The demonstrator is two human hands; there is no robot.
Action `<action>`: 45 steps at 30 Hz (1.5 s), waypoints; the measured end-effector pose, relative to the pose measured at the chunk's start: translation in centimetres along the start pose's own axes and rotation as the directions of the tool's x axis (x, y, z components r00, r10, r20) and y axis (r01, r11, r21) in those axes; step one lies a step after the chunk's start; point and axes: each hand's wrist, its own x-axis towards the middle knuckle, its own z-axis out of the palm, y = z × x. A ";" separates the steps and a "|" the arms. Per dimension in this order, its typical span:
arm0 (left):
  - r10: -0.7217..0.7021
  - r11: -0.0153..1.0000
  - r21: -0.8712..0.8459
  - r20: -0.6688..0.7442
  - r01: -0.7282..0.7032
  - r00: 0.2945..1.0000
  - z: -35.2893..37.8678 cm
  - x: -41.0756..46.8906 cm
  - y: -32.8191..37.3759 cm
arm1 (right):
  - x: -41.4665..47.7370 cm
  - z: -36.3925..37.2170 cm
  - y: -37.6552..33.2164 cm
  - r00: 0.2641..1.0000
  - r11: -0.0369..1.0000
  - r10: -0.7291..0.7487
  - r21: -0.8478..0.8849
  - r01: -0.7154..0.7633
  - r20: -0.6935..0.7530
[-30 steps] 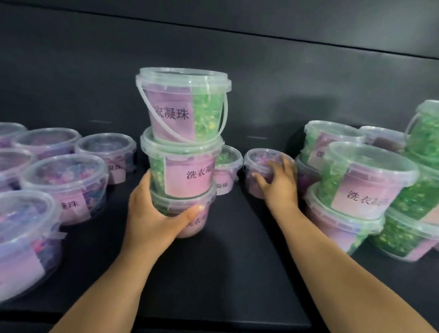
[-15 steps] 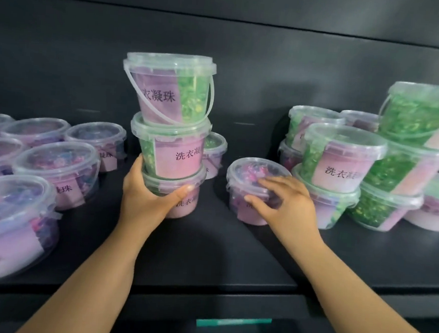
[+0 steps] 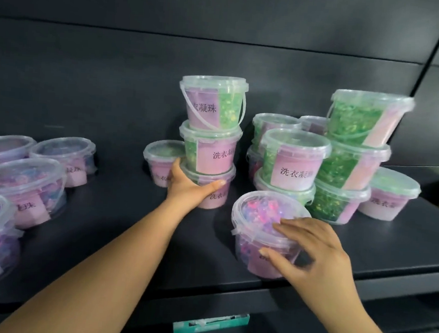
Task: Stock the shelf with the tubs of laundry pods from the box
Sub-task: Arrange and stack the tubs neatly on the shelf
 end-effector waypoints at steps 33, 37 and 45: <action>0.469 0.554 0.679 0.225 -0.482 0.854 -11.9 -10.9 0.6 | 4.4 5.5 3.2 0.621 0.593 0.784 0.308 -0.744 -0.009; 0.420 0.596 0.721 0.097 -0.355 0.902 -13.9 -9.5 0.0 | 4.9 6.3 4.6 0.542 0.462 0.833 0.402 -0.790 0.107; 0.149 0.659 0.750 -0.064 -0.051 0.987 -14.8 -2.0 0.0 | 3.7 6.1 4.1 0.629 0.519 0.771 0.475 -0.711 0.100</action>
